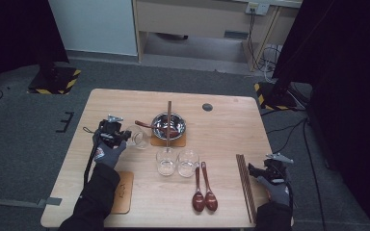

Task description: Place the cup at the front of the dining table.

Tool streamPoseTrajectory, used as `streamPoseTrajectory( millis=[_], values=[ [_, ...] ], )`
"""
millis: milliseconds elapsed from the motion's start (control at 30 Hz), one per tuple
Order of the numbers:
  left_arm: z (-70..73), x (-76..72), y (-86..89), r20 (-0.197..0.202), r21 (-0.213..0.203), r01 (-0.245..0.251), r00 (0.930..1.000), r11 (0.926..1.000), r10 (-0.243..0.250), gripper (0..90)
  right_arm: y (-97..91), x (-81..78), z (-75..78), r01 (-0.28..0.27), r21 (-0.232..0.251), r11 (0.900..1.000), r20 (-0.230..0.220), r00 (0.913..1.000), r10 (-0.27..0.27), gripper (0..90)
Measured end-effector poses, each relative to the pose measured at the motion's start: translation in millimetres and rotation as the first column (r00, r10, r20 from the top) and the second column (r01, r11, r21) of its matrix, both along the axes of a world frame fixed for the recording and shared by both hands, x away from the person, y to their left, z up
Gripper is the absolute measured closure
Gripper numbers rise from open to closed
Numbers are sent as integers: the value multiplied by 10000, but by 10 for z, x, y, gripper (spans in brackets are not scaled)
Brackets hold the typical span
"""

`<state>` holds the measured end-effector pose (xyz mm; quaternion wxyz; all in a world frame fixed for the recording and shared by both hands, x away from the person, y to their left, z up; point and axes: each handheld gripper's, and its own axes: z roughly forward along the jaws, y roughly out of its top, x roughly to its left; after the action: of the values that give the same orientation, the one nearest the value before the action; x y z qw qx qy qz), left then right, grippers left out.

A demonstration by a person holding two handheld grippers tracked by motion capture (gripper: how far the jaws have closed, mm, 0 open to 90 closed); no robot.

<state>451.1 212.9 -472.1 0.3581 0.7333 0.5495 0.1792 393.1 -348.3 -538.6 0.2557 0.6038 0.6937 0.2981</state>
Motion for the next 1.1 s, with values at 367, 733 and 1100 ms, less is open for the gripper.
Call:
streamPoseTrajectory(
  millis=[367, 733, 1100],
  values=[
    [-51, 21, -12, -150, 174, -42, 9999, 9998, 45, 827, 0, 0, 0, 2, 1, 10000, -2, 10000, -2, 77],
    [-94, 40, 9, -10, -289, -297, 9996, 9991, 296, 820, 0, 0, 0, 0, -2, 10000, -4, 10000, 0, 76],
    [-129, 75, -17, 407, -713, -641, 9969, 9954, 671, 800, -1, 1, 0, -7, 1, 10000, -16, 10000, 7, 74]
  ],
)
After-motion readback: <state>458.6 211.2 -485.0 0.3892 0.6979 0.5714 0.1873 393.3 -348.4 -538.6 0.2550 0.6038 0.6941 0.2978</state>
